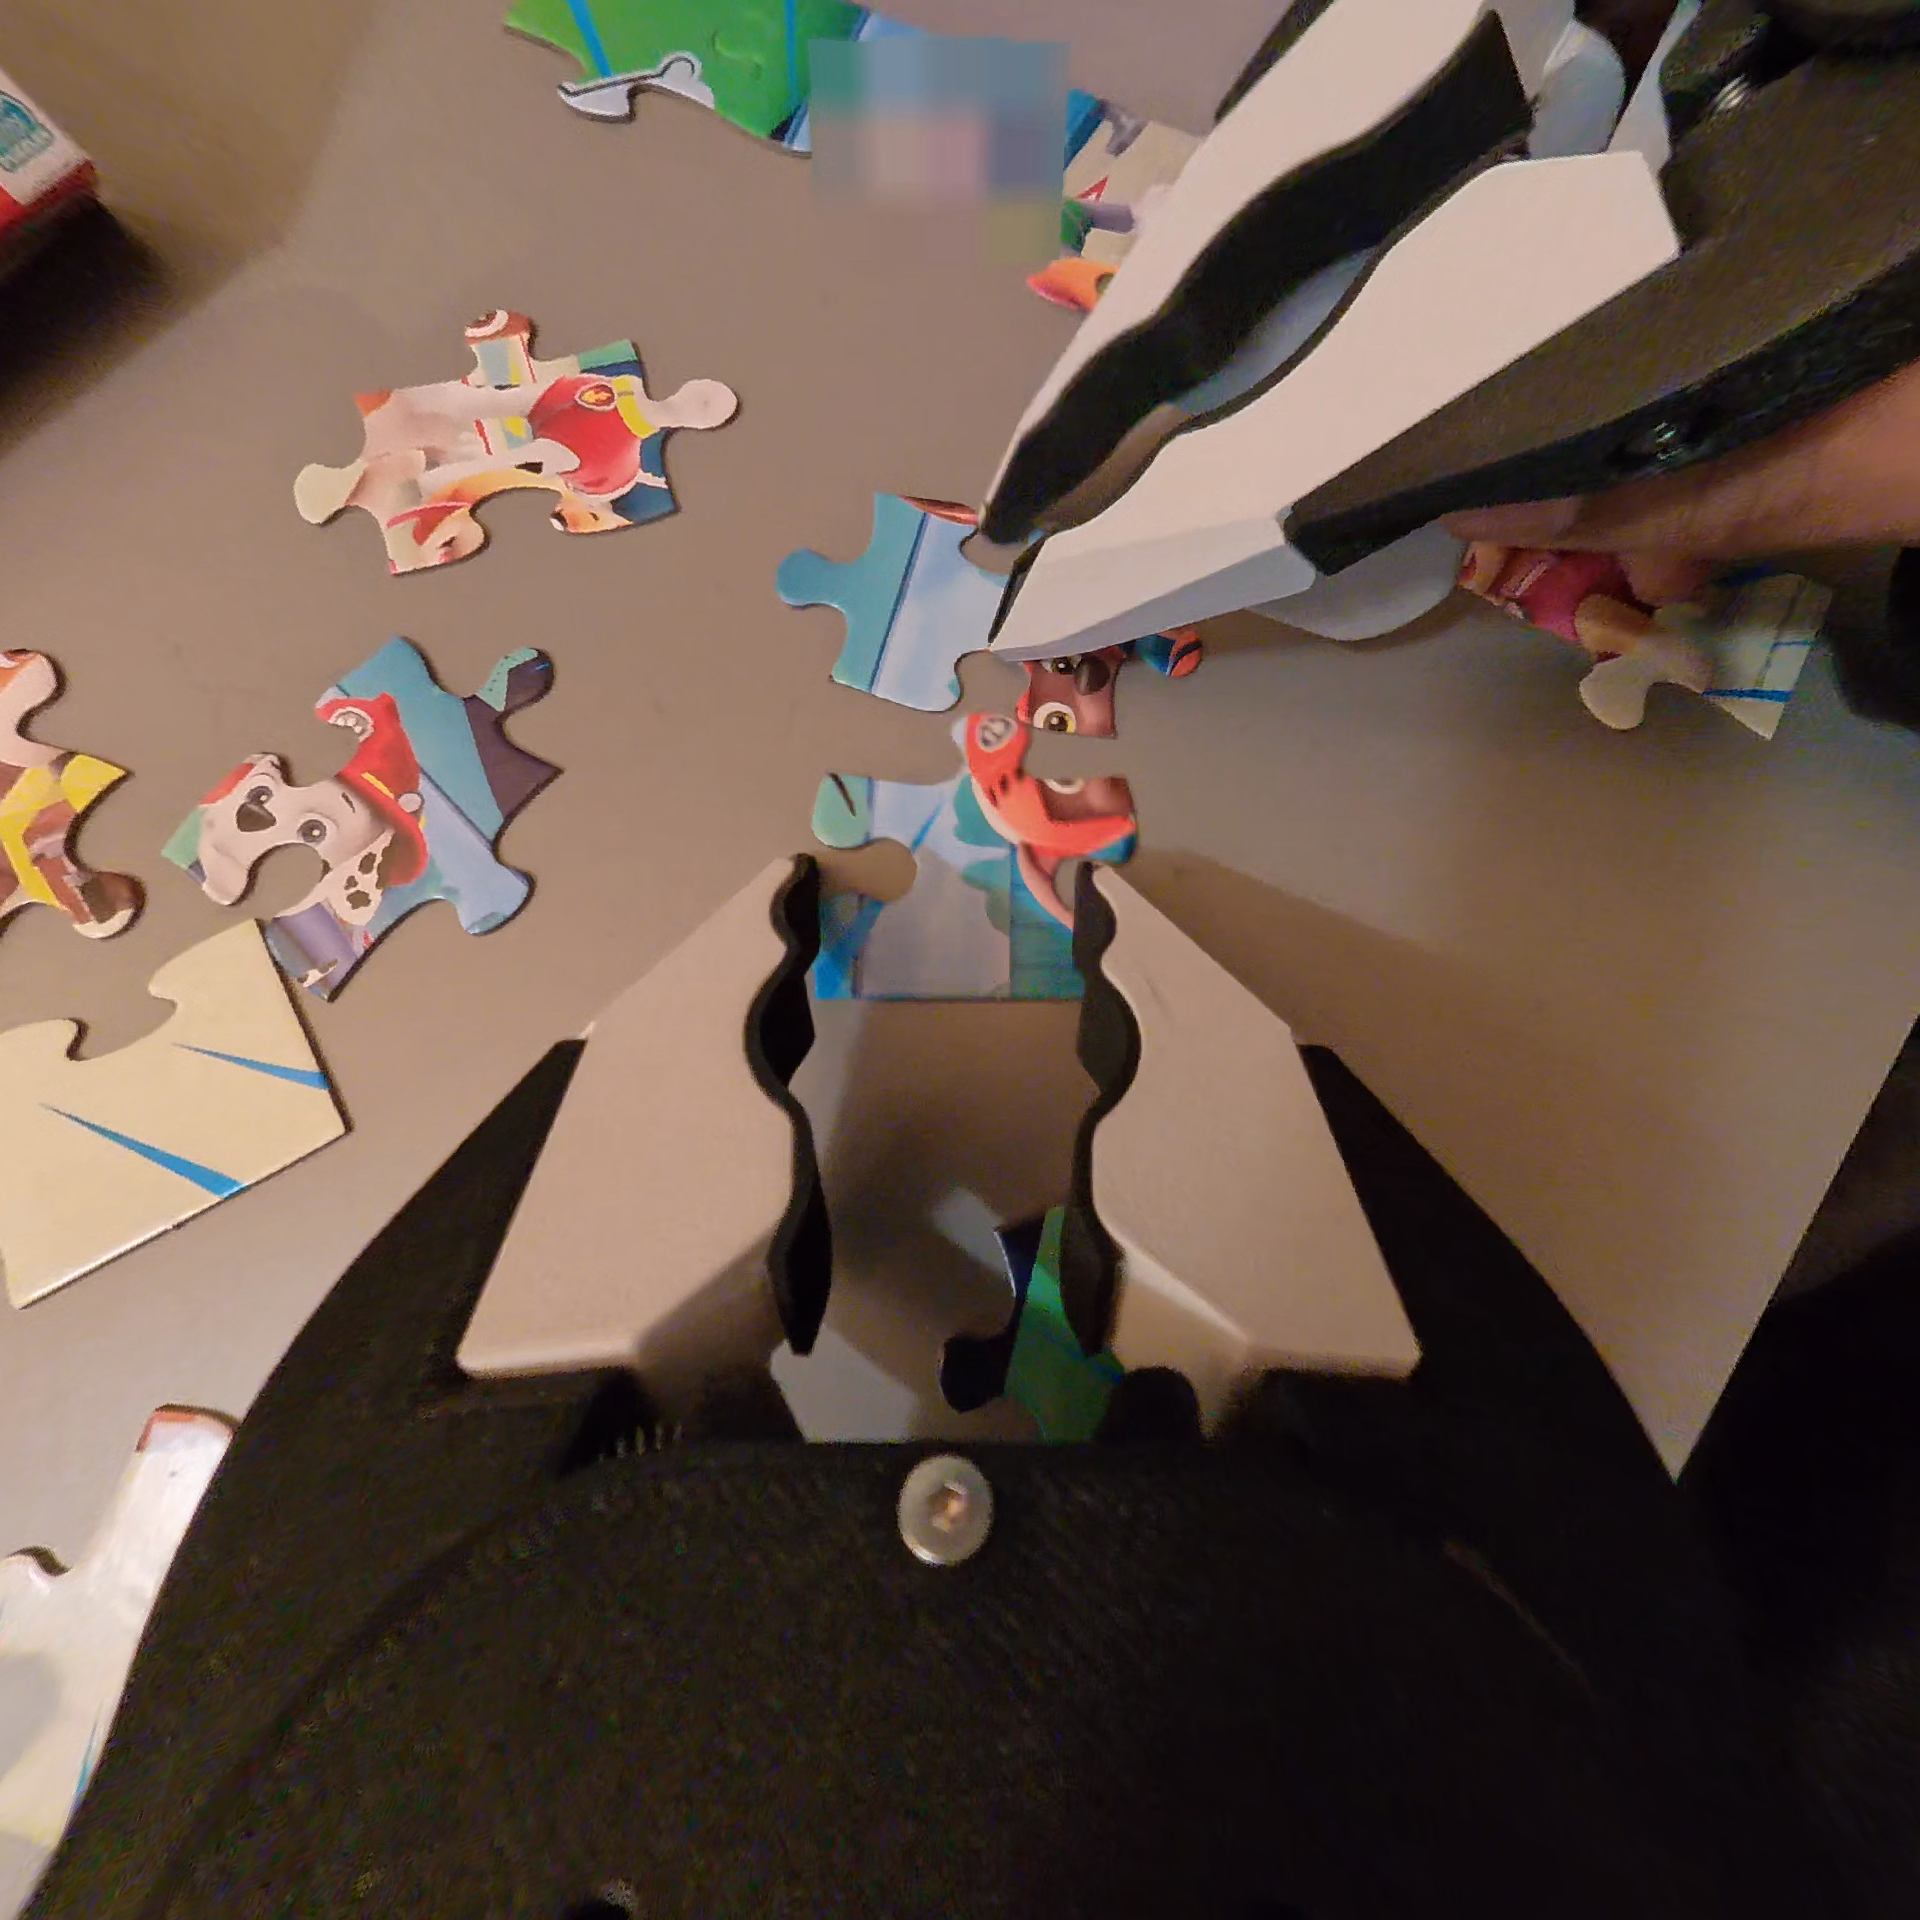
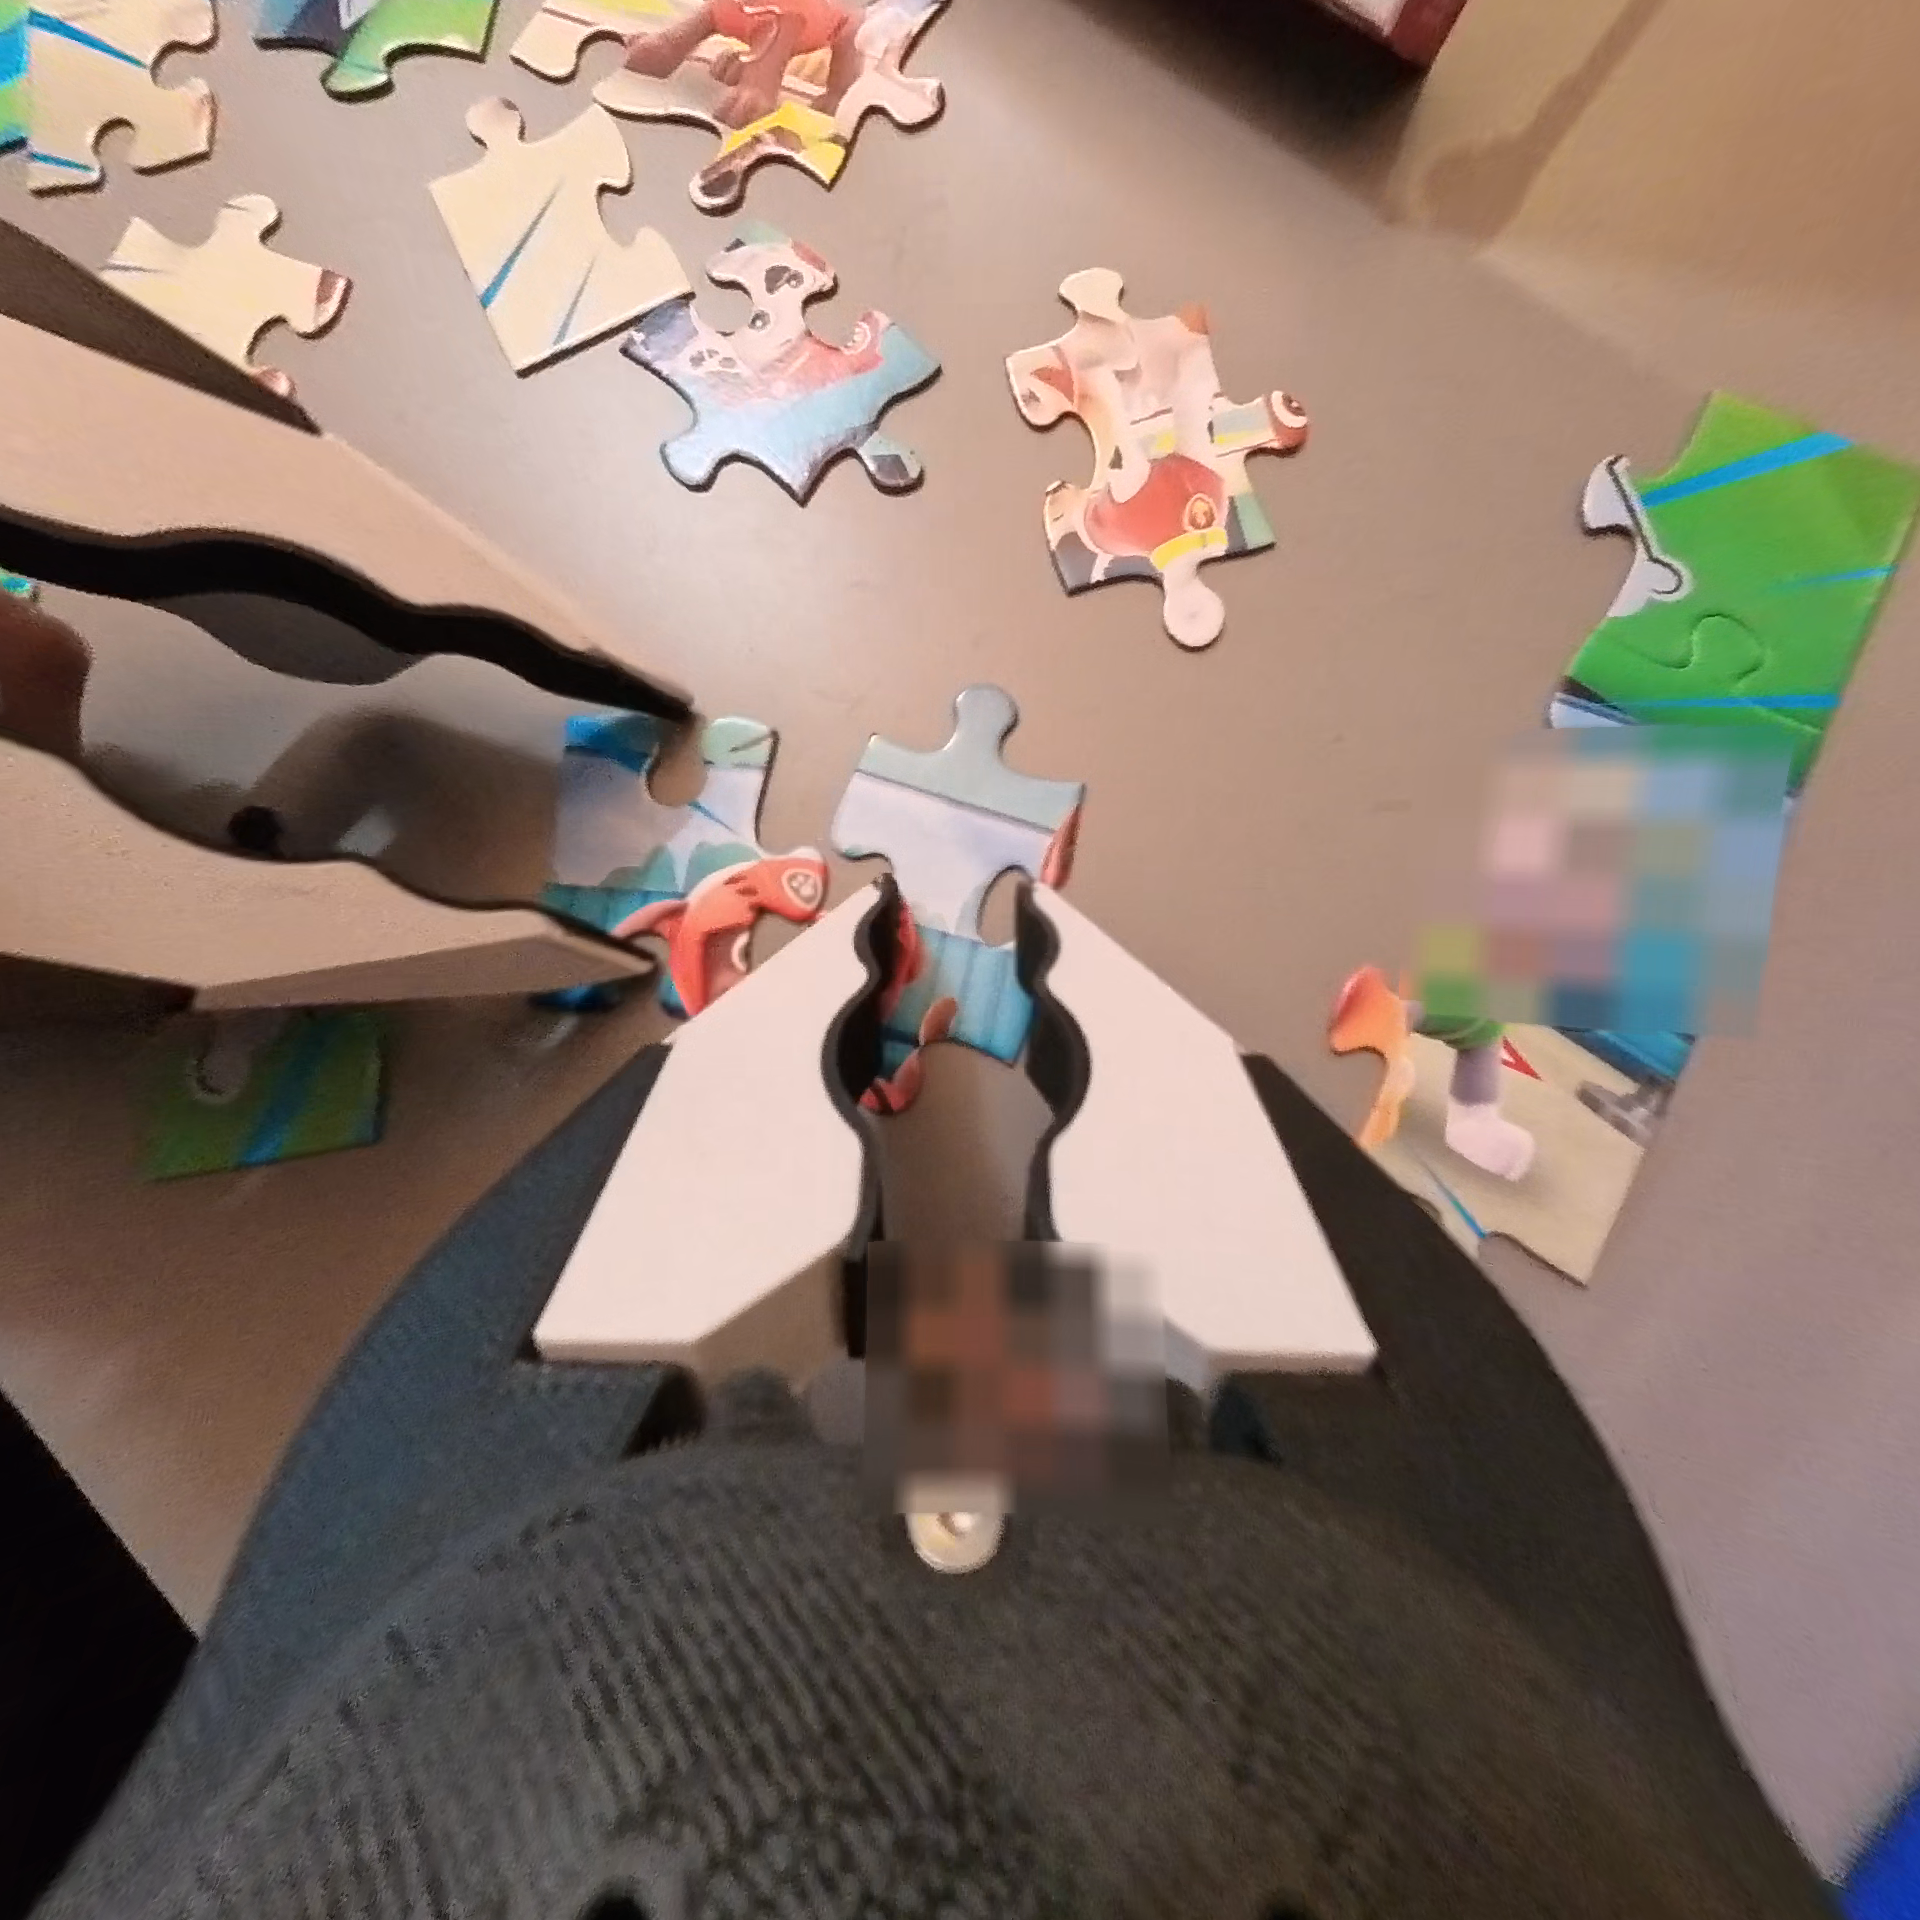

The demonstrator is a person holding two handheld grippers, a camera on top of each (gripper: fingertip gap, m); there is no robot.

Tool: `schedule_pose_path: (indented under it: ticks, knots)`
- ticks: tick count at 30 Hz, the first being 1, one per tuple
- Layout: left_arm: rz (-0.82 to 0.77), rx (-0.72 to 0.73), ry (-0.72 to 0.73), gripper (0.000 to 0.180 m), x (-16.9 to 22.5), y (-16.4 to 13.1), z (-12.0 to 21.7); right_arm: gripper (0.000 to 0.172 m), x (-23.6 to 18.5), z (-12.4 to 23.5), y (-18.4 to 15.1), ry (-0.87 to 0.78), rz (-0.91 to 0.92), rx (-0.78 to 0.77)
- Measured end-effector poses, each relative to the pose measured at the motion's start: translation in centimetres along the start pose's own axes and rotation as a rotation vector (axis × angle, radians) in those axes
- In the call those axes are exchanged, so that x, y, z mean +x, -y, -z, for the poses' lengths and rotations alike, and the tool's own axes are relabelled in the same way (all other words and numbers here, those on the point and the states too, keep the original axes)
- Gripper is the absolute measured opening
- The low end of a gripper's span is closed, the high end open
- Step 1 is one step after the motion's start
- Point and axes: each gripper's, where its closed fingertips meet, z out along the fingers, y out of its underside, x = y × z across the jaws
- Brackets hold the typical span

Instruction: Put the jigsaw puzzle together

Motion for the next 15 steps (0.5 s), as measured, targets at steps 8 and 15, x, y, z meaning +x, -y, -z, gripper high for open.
schedule_pose_path:
  ticks: [8, 15]
  knots:
    - [-0.006, 0.012, -0.004, 0.045, 0.09, 0.02, -0.01, 0.017, -0.91, -0.19, 0.09, 0.02, 0.047, -0.002]
    - [-0.005, 0.013, -0.006, 0.045, 0.08, 0.01, 0.01, 0.018, -1.13, -0.21, 0.03, 0.002, 0.081, -0.006]
